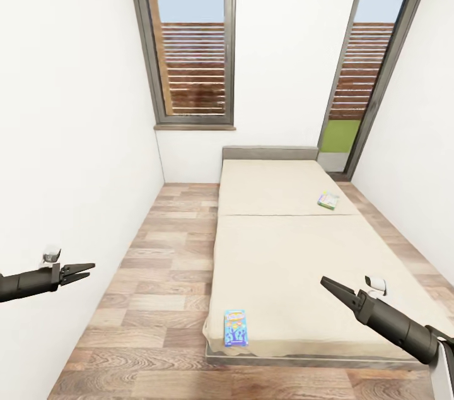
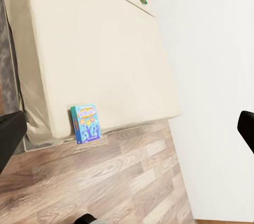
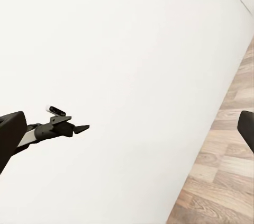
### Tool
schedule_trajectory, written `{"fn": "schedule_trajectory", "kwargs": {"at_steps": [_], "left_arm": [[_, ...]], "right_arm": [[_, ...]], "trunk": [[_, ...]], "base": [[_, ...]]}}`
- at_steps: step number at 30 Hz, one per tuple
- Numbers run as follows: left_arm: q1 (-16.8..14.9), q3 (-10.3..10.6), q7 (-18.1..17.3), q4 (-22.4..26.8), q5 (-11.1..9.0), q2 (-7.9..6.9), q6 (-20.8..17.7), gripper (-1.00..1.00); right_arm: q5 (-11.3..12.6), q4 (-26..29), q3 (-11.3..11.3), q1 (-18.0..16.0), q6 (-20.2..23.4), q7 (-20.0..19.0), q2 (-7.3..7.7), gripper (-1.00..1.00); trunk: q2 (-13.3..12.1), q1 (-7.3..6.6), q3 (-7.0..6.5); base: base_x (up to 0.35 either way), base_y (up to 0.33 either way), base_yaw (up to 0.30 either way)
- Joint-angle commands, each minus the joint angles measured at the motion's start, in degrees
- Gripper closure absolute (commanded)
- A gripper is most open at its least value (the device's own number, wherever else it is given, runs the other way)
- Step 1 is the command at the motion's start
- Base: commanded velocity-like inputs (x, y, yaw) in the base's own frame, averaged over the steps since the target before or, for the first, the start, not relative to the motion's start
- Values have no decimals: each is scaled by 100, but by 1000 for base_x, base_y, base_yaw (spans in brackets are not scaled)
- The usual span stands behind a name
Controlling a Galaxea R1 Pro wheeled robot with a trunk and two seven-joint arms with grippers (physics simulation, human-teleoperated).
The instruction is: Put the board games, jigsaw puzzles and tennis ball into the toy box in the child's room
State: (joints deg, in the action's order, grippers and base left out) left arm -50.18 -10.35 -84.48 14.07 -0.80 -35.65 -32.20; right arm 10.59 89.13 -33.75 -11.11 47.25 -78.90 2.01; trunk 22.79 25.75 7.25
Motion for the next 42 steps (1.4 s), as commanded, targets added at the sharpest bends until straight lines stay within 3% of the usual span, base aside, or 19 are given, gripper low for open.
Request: {"fn": "schedule_trajectory", "kwargs": {"at_steps": [1, 24, 32, 37, 42], "left_arm": [[-6, 7, -19, -1, -8, 1, -61, -100], [-6, 7, -25, -1, -8, 5, -56, -100], [-4, 7, -25, -1, -8, 10, -50, -100], [-3, 7, -25, -1, -8, 43, -45, -100], [-1, 7, -18, -1, -5, 120, -48, -100]], "right_arm": [[14, -1, -2, -5, 48, -11, 1, -100], [8, 0, -4, -5, 49, -5, 2, -100], [34, -60, 28, -5, 51, 596, -7, -100], [58, -553, 434, -11, 62, 1290, -17, -100], [129, -1517, 1038, -53, 47, 1963, -98, -100]], "trunk": [[12, 4, 12], [12, 4, 2], [12, 4, 1], [12, 4, 1], [12, 4, 1]], "base": [[0, -209, 0], [0, -39, 57], [0, 0, 0], [0, 0, 0], [0, 0, 0]]}}
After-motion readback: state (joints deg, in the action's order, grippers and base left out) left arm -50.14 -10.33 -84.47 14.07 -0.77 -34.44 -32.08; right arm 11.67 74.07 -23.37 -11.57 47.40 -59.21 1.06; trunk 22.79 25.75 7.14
